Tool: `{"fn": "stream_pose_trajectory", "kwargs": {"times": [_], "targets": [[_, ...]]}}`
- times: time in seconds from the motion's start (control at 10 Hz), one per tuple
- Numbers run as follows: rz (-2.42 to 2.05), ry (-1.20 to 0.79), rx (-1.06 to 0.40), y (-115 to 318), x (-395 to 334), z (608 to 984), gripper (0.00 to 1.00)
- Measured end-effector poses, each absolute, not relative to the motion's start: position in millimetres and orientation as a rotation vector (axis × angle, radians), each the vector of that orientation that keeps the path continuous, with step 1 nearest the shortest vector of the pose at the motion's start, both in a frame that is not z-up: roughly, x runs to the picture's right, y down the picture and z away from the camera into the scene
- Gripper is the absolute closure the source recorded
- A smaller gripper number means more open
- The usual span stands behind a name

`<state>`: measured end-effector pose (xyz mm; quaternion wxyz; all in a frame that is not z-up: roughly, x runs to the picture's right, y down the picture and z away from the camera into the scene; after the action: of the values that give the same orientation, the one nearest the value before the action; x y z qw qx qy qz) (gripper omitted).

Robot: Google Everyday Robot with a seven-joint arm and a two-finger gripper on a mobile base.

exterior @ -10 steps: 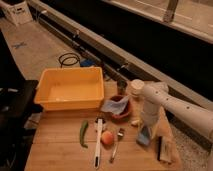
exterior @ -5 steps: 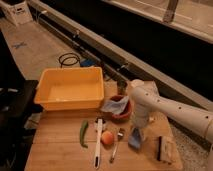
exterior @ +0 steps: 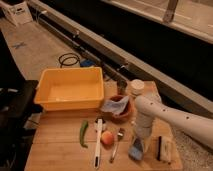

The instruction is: Wipe table surface with sponge

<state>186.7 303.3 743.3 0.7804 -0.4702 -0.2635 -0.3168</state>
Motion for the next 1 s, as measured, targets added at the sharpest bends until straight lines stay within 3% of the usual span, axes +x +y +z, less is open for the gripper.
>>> {"fn": "stream_pose_trajectory", "kwargs": {"times": [0.3,0.6,1.0], "targets": [[-0.612,-0.478,-1.05,301.4,226.7,742.4,1.0],[-0.619,-0.415,-1.046,270.2,239.9,766.3,1.0],[-0.679,-0.435,-1.005,256.5,213.4,780.8,1.0]]}}
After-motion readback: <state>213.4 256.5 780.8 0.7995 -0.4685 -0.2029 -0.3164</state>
